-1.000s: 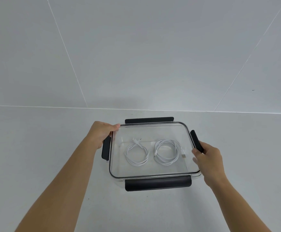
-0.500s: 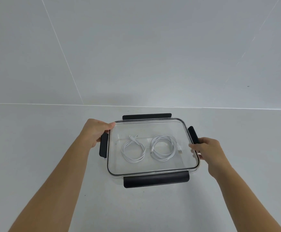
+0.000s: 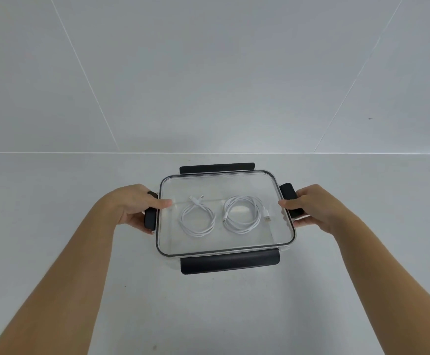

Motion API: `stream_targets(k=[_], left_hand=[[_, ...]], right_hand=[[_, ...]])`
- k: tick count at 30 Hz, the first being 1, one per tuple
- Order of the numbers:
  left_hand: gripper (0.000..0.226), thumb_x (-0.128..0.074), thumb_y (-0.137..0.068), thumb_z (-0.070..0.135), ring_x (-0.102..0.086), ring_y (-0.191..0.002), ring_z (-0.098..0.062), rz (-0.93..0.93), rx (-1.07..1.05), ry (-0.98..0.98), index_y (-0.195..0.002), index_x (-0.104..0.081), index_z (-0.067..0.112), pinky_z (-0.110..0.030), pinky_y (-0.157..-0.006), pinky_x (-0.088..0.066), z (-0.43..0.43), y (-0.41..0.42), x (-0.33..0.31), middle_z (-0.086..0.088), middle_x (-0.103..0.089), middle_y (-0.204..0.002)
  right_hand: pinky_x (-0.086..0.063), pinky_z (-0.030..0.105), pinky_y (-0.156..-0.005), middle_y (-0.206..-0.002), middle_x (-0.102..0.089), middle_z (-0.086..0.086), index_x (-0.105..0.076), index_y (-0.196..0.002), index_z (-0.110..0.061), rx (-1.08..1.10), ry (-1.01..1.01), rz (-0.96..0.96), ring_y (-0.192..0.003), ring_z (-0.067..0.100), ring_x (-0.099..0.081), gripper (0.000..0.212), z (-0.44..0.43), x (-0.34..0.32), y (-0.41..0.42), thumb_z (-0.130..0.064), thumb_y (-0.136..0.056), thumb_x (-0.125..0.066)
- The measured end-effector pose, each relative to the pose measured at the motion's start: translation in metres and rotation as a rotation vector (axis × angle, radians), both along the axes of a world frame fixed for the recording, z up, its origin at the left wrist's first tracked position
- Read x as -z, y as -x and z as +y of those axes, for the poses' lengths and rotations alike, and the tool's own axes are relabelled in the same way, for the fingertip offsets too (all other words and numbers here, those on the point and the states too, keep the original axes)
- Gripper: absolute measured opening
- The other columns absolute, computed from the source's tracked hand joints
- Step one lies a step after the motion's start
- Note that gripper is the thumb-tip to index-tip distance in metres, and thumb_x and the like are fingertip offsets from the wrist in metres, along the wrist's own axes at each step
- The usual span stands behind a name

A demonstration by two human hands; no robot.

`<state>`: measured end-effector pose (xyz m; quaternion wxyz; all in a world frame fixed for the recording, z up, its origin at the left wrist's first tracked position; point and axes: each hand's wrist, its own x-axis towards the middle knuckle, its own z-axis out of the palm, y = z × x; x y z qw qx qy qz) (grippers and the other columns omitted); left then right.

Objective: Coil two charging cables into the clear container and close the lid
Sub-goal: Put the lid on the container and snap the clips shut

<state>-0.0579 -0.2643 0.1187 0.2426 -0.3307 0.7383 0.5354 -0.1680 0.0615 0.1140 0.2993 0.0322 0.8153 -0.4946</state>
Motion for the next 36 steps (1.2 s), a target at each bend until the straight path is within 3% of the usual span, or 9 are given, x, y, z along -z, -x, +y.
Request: stream_targets(k=[8,18,21,24,27,29,32,35,36], left_hand=[[0.024,-0.069,-0.082,0.018,-0.063,-0.07,-0.028,0.039,-0.084,-0.01,-0.095,-0.061,0.0,-0.03,-0.046,-0.057,0.006,-0.007,0.003,-0.016,-0.065,-0.088],[0.032,-0.07,-0.082,0.021,-0.059,-0.068,-0.021,0.13,-0.254,-0.046,-0.104,-0.058,0.001,-0.025,-0.044,-0.054,0.01,-0.018,0.011,-0.01,-0.061,-0.084],[0.041,-0.072,-0.079,0.028,-0.06,-0.078,-0.024,0.2,-0.31,0.11,-0.105,-0.054,0.002,-0.029,-0.064,-0.053,0.015,-0.021,0.015,-0.013,-0.06,-0.098],[0.059,-0.066,-0.083,0.032,-0.048,-0.119,-0.025,0.369,-0.363,0.407,-0.13,-0.041,0.006,-0.034,-0.094,-0.039,0.023,-0.025,0.024,-0.01,-0.047,-0.132],[0.057,-0.051,-0.092,0.029,-0.029,-0.138,-0.019,0.541,-0.372,0.46,-0.142,-0.03,0.011,-0.033,-0.11,-0.025,0.04,-0.031,0.022,-0.005,-0.032,-0.15],[0.06,-0.044,-0.096,0.029,-0.016,-0.144,-0.015,0.55,-0.326,0.444,-0.148,-0.018,0.013,-0.032,-0.115,-0.015,0.051,-0.033,0.024,-0.001,-0.019,-0.157],[0.065,-0.038,-0.097,0.034,-0.004,-0.146,-0.013,0.487,-0.273,0.36,-0.15,-0.005,0.015,-0.033,-0.116,-0.008,0.06,-0.034,0.029,0.0,-0.006,-0.159],[0.068,-0.038,-0.097,0.038,-0.008,-0.146,-0.015,0.407,-0.253,0.274,-0.15,-0.002,0.015,-0.035,-0.116,-0.01,0.064,-0.034,0.035,0.001,-0.005,-0.159],[0.069,-0.039,-0.096,0.04,-0.011,-0.145,-0.017,0.396,-0.255,0.26,-0.15,-0.003,0.015,-0.036,-0.116,-0.013,0.064,-0.033,0.037,0.0,-0.008,-0.159]], right_hand=[[-0.059,0.038,-0.067,-0.081,-0.064,0.014,-0.065,-0.093,0.004,-0.011,-0.04,0.032,-0.064,0.025,-0.06,0.017,0.001,0.006,-0.001,-0.008,-0.082,-0.069],[-0.054,0.031,-0.058,-0.085,-0.062,0.016,-0.063,-0.097,0.011,0.018,0.032,-0.076,-0.065,0.024,-0.057,0.027,0.004,0.006,0.003,-0.008,-0.08,-0.07],[-0.052,0.03,-0.06,-0.09,-0.062,0.015,-0.061,-0.099,0.004,0.032,0.014,0.001,-0.07,0.022,-0.059,0.028,0.001,0.005,0.0,-0.009,-0.077,-0.073],[-0.046,0.028,-0.078,-0.114,-0.059,0.012,-0.05,-0.123,-0.006,0.062,-0.109,0.334,-0.095,0.022,-0.058,0.048,-0.009,0.009,-0.006,-0.017,-0.081,-0.071],[-0.034,0.034,-0.105,-0.139,-0.046,0.01,-0.04,-0.136,-0.006,-0.003,-0.194,0.592,-0.127,0.024,-0.043,0.053,-0.02,0.012,-0.016,-0.021,-0.09,-0.06],[-0.026,0.03,-0.108,-0.146,-0.039,0.009,-0.034,-0.14,-0.006,-0.056,-0.201,0.606,-0.134,0.024,-0.035,0.051,-0.029,0.014,-0.024,-0.021,-0.094,-0.051],[-0.029,0.026,-0.095,-0.133,-0.045,0.009,-0.04,-0.13,-0.003,-0.12,-0.206,0.584,-0.124,0.026,-0.04,0.035,-0.038,0.021,-0.03,-0.015,-0.097,-0.044],[-0.032,0.032,-0.069,-0.095,-0.046,0.003,-0.043,-0.094,-0.007,-0.082,-0.203,0.522,-0.087,0.023,-0.042,0.004,-0.038,0.029,-0.028,-0.011,-0.095,-0.042],[-0.03,0.032,-0.061,-0.081,-0.044,0.002,-0.039,-0.084,-0.008,-0.065,-0.196,0.503,-0.076,0.022,-0.039,0.011,-0.037,0.03,-0.026,-0.011,-0.095,-0.042]])
